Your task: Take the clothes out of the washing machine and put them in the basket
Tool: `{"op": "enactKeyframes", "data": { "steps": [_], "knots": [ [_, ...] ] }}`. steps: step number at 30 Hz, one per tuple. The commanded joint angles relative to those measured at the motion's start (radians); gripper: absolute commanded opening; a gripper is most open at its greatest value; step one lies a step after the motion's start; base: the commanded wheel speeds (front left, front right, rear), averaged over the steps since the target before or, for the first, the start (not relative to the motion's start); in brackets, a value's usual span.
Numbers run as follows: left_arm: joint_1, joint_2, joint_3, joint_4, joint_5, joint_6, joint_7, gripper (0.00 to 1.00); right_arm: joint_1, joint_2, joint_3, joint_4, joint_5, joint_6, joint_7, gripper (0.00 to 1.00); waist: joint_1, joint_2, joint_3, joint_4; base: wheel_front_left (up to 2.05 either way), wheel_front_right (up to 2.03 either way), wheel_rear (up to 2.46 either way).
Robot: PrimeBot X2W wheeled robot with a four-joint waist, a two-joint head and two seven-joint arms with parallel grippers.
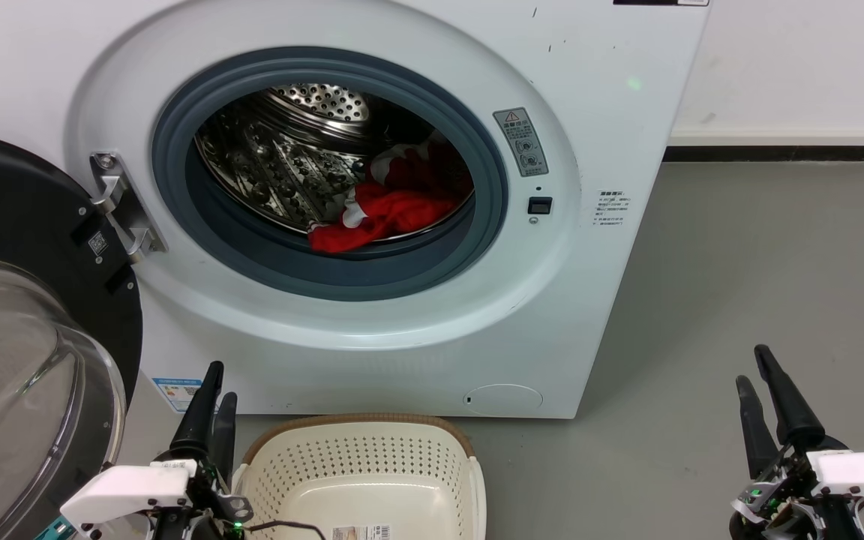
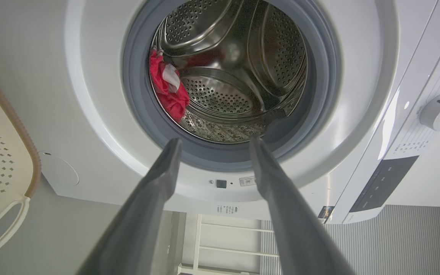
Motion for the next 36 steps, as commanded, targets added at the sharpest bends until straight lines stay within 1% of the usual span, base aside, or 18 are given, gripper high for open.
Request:
{"op": "enactKeyframes", "data": {
  "steps": [1,6,12,18,24,31,36],
  "knots": [
    [-0.026,0.002,-0.009,-0.021,0.004,-0.001,-0.010,1.00,-0.018,0.000,0.001,-0.026,0.001,0.000,-0.009,1.00,0.0000,-0.0001,0.000,0.000,0.00,0.00,0.00],
    [-0.039,0.005,-0.039,-0.028,0.032,-0.001,-0.038,1.00,-0.007,0.000,0.004,-0.048,-0.016,0.000,-0.035,1.00,0.0000,-0.0001,0.001,0.000,0.00,0.00,0.00],
    [-0.051,0.004,-0.041,-0.048,0.129,-0.002,-0.067,1.00,0.003,0.000,0.007,-0.084,-0.100,0.000,-0.063,1.00,0.0000,-0.0001,0.001,0.002,0.00,0.00,0.00],
    [-0.057,0.003,-0.048,-0.079,0.273,-0.002,-0.093,1.00,0.012,0.000,0.018,-0.125,-0.246,0.000,-0.090,1.00,0.0000,-0.0001,0.000,0.004,0.00,0.00,0.00],
    [-0.066,0.003,-0.067,-0.098,0.415,-0.002,-0.118,1.00,0.021,0.000,0.027,-0.162,-0.422,0.000,-0.115,1.00,0.0000,-0.0001,-0.001,0.008,0.00,0.00,0.00],
    [-0.075,0.003,-0.083,-0.105,0.559,-0.002,-0.145,1.00,0.034,0.000,0.041,-0.188,-0.617,0.000,-0.142,1.00,0.0000,-0.0001,-0.002,0.014,0.00,0.00,0.00],
    [-0.083,0.003,-0.100,-0.100,0.659,-0.002,-0.164,1.00,0.043,0.000,0.050,-0.197,-0.734,0.000,-0.160,1.00,0.0000,-0.0001,-0.002,0.018,0.00,0.00,0.00]
  ]
}}
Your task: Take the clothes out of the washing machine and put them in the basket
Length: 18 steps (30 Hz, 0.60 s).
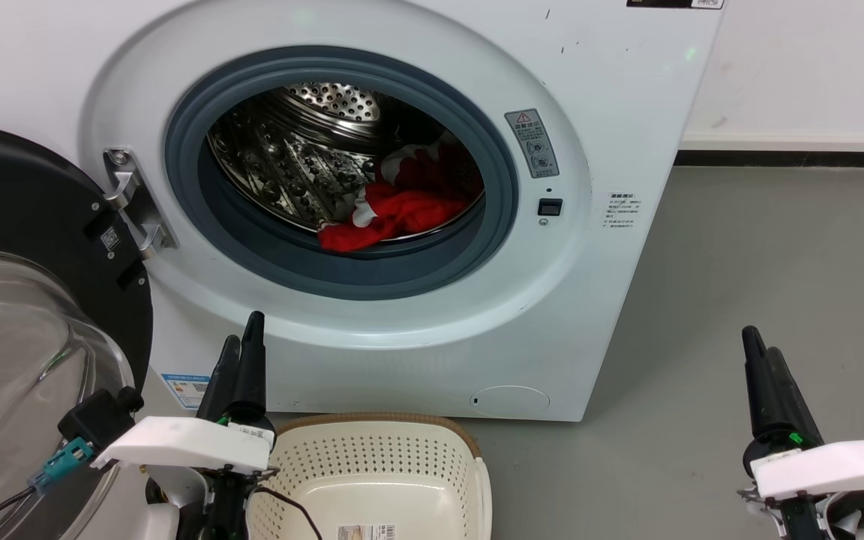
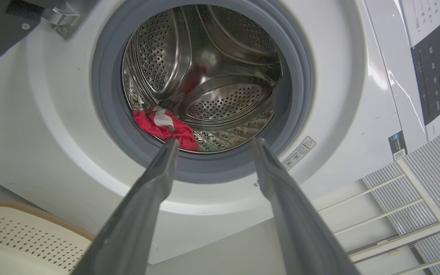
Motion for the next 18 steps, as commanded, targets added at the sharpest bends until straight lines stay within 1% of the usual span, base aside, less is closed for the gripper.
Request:
{"op": "enactKeyframes", "data": {
  "steps": [1,12,18],
  "knots": [
    [-0.031,0.003,-0.004,-0.013,0.038,-0.002,-0.010,1.00,-0.002,0.000,0.003,-0.021,-0.044,0.000,-0.011,1.00,0.0000,0.0000,0.000,0.001,0.00,0.00,0.00],
    [-0.040,0.003,-0.033,0.000,0.224,-0.003,-0.046,1.00,0.015,0.000,0.016,-0.013,-0.239,0.000,-0.047,1.00,0.0000,0.0000,0.000,0.010,0.00,0.00,0.00],
    [-0.044,0.006,-0.050,0.013,0.322,0.008,-0.064,1.00,0.021,0.000,0.024,-0.009,-0.330,0.000,-0.066,1.00,0.0000,0.0000,-0.002,0.014,0.00,0.00,0.00]
  ]
}}
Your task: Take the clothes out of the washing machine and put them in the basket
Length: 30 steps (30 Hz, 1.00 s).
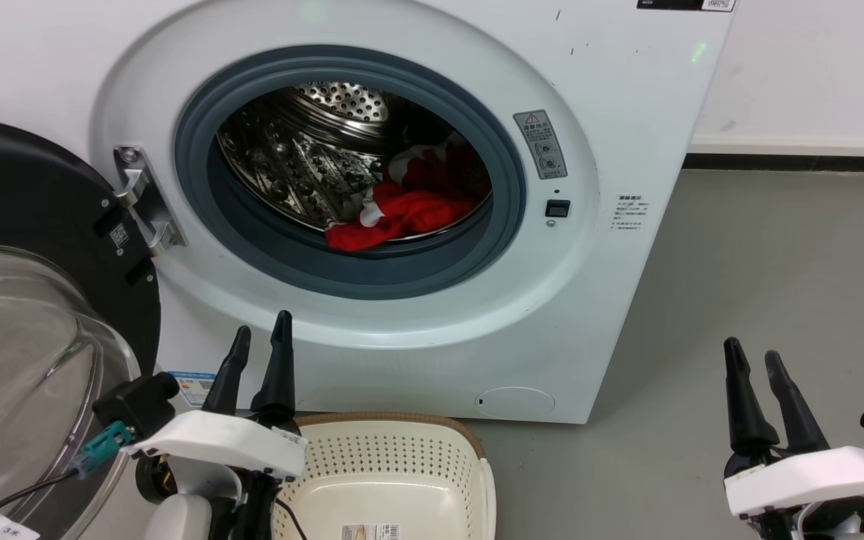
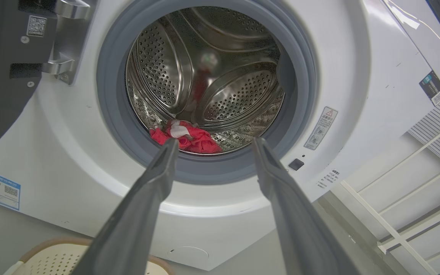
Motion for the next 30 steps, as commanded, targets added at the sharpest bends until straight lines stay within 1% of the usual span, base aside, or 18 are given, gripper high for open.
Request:
{"op": "enactKeyframes", "data": {
  "steps": [1,10,18,30],
  "knots": [
    [-0.028,0.005,-0.005,-0.008,0.021,0.002,-0.007,1.00,0.002,0.000,0.002,-0.011,-0.024,0.000,-0.007,1.00,0.0000,0.0000,0.000,0.000,0.00,0.00,0.00],
    [-0.033,0.016,-0.025,0.011,0.138,0.016,-0.033,1.00,0.014,0.000,0.003,-0.015,-0.146,0.000,-0.025,1.00,0.0000,0.0000,-0.002,0.006,0.00,0.00,0.00],
    [-0.038,0.024,-0.046,0.033,0.228,0.023,-0.054,1.00,0.023,0.000,-0.001,-0.016,-0.244,0.000,-0.016,1.00,0.0000,0.0000,-0.002,0.010,0.00,0.00,0.00],
    [-0.053,0.037,-0.082,0.061,0.355,0.036,-0.084,1.00,0.037,0.000,-0.007,-0.018,-0.366,0.000,-0.008,1.00,0.0000,0.0000,0.000,0.020,0.00,0.00,0.00]
  ]
}}
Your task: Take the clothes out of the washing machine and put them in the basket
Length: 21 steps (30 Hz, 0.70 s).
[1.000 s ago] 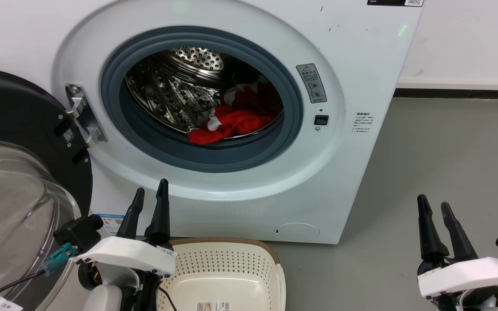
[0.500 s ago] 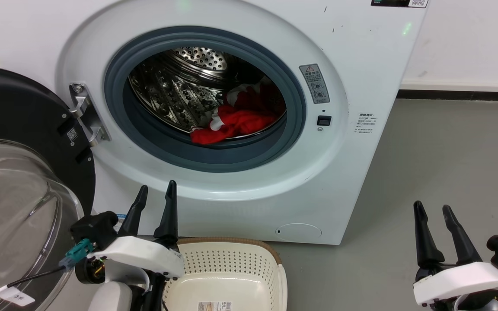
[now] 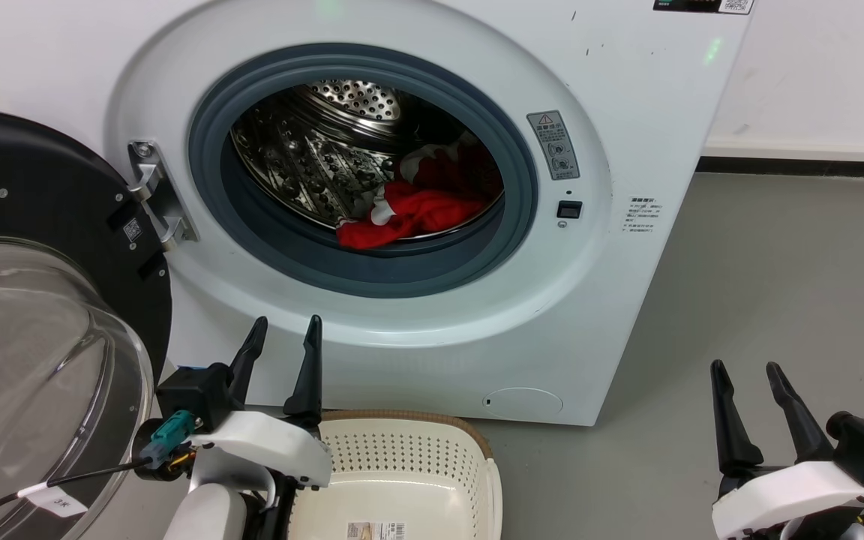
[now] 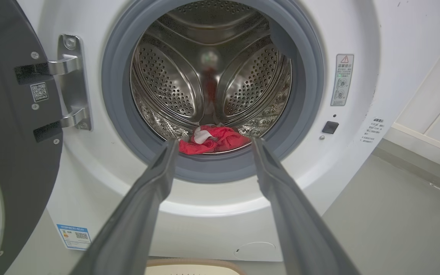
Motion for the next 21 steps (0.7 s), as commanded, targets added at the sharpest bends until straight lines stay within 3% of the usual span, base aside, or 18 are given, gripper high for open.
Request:
{"op": "enactKeyframes", "data": {
  "steps": [1,21],
  "knots": [
    [-0.018,0.005,-0.003,-0.004,0.020,0.004,-0.007,1.00,0.005,0.000,-0.001,-0.012,-0.023,0.000,-0.001,1.00,0.0000,0.0000,0.000,0.001,0.00,0.00,0.00],
    [-0.034,0.009,-0.013,0.042,0.158,0.023,-0.050,1.00,0.023,0.001,-0.017,-0.020,-0.192,0.000,0.001,1.00,0.0000,0.0000,-0.001,0.009,0.00,0.00,0.00]
  ]
}}
